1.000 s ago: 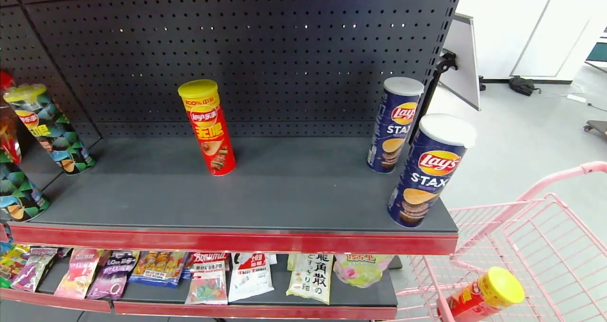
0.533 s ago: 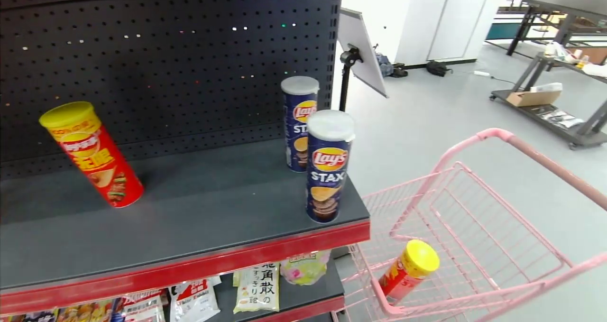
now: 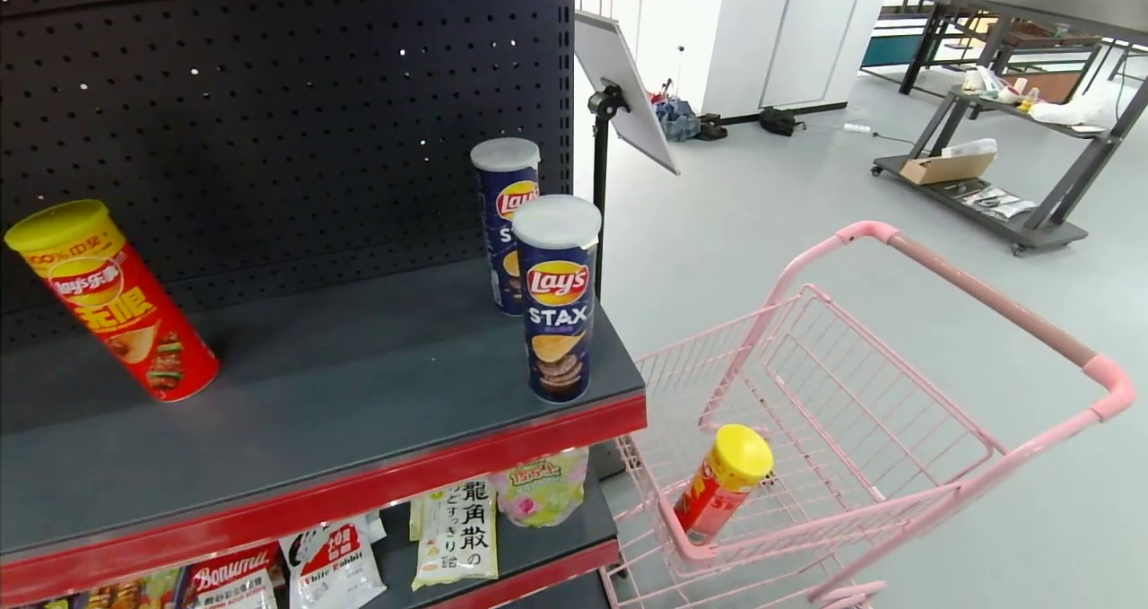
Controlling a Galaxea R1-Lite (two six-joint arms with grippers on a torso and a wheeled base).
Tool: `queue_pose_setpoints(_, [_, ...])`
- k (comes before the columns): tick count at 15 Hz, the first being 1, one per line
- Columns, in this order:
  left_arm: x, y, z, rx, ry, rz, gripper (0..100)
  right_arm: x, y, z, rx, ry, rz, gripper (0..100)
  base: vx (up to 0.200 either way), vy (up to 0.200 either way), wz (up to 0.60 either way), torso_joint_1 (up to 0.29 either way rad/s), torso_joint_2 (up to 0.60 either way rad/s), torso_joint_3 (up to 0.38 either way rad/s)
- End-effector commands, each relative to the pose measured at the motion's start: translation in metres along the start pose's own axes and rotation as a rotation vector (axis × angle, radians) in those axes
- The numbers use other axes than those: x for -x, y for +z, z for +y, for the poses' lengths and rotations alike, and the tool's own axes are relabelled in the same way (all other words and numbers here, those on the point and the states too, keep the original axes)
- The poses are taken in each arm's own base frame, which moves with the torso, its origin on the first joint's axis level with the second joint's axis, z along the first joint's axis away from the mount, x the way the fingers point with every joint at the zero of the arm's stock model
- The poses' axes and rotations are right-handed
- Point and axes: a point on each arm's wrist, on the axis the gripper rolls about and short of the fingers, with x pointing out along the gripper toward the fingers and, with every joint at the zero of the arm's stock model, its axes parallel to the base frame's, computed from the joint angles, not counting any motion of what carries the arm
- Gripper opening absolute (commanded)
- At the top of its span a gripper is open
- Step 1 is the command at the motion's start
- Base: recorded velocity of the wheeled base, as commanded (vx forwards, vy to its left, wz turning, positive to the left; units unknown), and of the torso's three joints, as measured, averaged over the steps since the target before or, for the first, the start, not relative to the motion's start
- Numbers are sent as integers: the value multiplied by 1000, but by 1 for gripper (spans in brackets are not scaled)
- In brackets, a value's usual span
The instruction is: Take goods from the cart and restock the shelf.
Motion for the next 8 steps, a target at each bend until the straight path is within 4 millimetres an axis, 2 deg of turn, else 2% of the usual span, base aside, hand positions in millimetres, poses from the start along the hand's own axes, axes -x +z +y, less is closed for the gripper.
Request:
queue_pose_setpoints(1, [0,0,0,0,0,1,100,0,0,0,1,1,1,100,-200,0,0,-12,-2,12])
queue_pose_setpoints(2, [0,0,0,0,0,0,100,0,0,0,1,1,1,100,-200,0,0,-7,-7,12])
queue_pose_setpoints(8, [0,0,0,1,0,1,100,0,0,0,-1,1,1,100,0,0,0,-5,10,8])
